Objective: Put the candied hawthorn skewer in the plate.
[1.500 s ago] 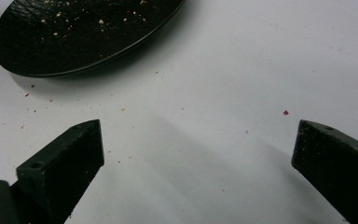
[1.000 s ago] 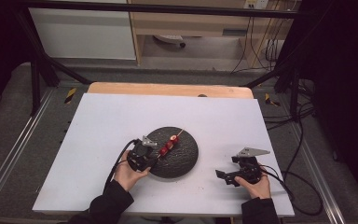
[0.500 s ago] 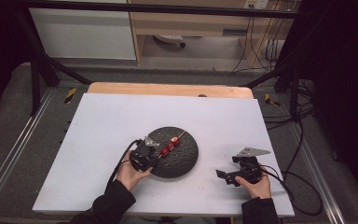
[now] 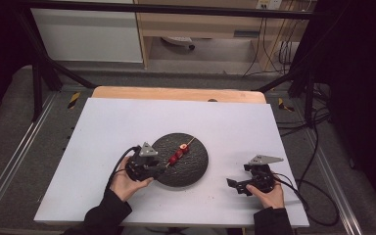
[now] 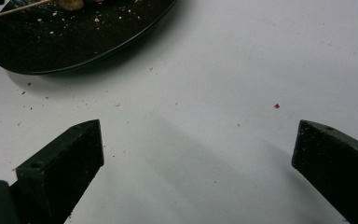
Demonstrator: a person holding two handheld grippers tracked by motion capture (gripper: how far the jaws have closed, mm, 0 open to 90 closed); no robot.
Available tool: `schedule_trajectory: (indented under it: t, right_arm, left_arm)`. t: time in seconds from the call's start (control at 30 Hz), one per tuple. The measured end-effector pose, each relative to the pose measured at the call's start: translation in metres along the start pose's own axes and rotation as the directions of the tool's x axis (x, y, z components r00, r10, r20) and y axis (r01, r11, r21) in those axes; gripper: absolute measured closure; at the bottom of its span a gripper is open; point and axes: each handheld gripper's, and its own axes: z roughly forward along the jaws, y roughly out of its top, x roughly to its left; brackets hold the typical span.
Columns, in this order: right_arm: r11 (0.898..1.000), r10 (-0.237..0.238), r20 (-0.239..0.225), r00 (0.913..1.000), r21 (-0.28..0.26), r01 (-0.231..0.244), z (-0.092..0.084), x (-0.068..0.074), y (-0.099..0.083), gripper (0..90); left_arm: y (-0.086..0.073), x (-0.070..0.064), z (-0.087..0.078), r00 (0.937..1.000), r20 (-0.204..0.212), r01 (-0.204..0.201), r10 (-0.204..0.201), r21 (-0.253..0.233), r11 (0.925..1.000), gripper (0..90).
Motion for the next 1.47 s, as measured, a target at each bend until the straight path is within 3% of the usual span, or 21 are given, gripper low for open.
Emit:
schedule_trajectory:
  t: [0.2,0.37,0.53,0.6,0.87,1.07,1.47]
  right_arm:
    - [1.000,0.000,0.000,1.0000,-0.004,0.000,0.000,-0.001,0.000,2.1]
    - [1.000,0.001,0.001,1.0000,-0.002,-0.001,0.000,-0.001,0.000,1.7]
    - [1.000,0.005,0.000,1.0000,-0.001,-0.005,0.000,-0.001,0.000,1.6]
    - [1.000,0.011,-0.001,0.9999,0.001,-0.011,0.000,0.000,0.000,1.6]
    - [1.000,0.001,-0.003,1.0000,0.008,-0.001,0.001,0.000,-0.001,1.5]
    - [1.000,-0.009,-0.003,1.0000,0.023,0.010,0.001,0.000,-0.001,1.1]
    - [0.999,-0.012,-0.006,0.9999,0.036,0.012,0.001,0.001,-0.002,0.6]
  left_arm:
    - [-0.017,0.011,-0.015,0.9985,0.001,-0.055,0.055,-0.014,0.9984,36.4]
    - [-0.033,0.022,-0.028,0.9993,0.013,-0.034,0.035,-0.016,0.9993,24.4]
    - [-0.050,0.032,-0.038,0.9982,-0.035,-0.050,0.049,-0.019,0.9986,15.5]
    - [-0.057,0.037,-0.042,0.9988,-0.038,-0.031,0.030,-0.028,0.9991,12.8]
    - [-0.087,0.052,-0.054,0.9969,-0.061,0.046,-0.051,-0.084,0.9954,12.6]
    - [-0.109,0.060,-0.057,0.9956,-0.061,0.065,-0.072,-0.105,0.9924,11.8]
    - [-0.115,0.063,-0.054,0.9955,-0.045,0.079,-0.083,-0.093,0.9926,11.2]
